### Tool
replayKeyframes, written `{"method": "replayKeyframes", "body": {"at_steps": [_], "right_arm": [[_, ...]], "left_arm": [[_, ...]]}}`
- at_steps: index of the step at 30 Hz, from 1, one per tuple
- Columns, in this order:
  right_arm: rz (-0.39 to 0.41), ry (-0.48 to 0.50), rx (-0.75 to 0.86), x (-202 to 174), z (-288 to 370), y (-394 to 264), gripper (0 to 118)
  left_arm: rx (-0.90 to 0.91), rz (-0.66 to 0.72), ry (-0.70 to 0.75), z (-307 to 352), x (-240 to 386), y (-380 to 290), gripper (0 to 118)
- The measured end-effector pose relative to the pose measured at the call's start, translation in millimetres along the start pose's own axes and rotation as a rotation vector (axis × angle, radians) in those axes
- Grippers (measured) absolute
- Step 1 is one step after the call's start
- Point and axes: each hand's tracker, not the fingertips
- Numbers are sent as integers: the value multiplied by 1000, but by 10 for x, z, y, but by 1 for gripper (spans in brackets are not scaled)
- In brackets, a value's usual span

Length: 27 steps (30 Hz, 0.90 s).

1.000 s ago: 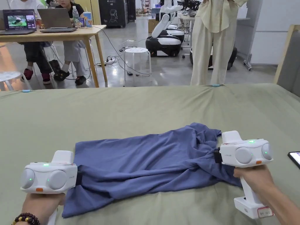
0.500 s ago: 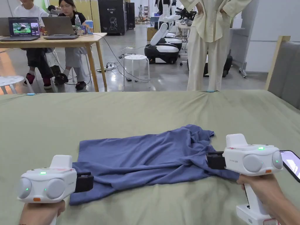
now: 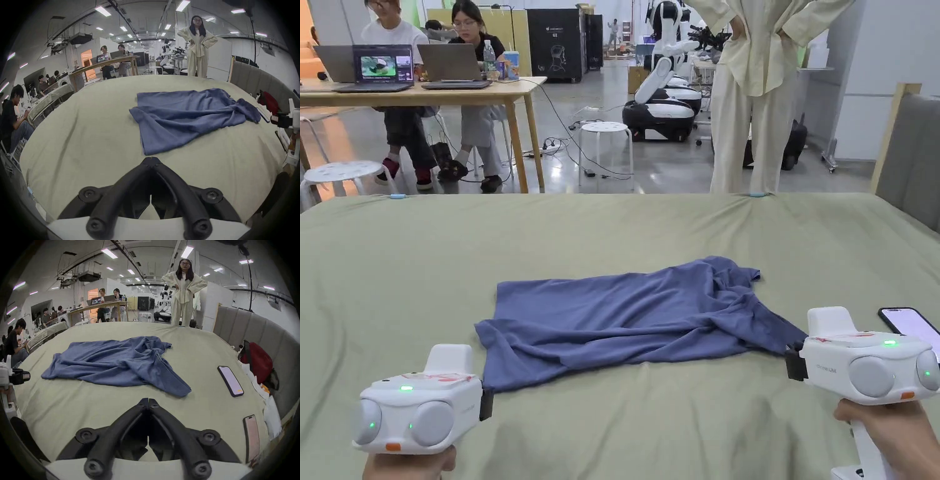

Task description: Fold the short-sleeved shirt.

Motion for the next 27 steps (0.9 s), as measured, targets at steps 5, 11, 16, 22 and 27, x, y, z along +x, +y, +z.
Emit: {"method": "replayKeyframes", "body": {"at_steps": [5,11,16,22,27], "right_arm": [[19,-8,16,-64,-30,88,0],[23,16,14,-106,-112,114,0],[28,20,-5,-56,-216,90,0],[44,12,-30,-18,-314,58,0],[46,-1,-48,-5,-357,37,0]], "left_arm": [[-11,34,8,-222,36,180,85],[-81,50,-2,-636,95,331,111],[-143,45,34,-987,105,390,97],[-186,47,42,-1074,202,305,90],[-132,-33,85,-831,330,349,3]]}}
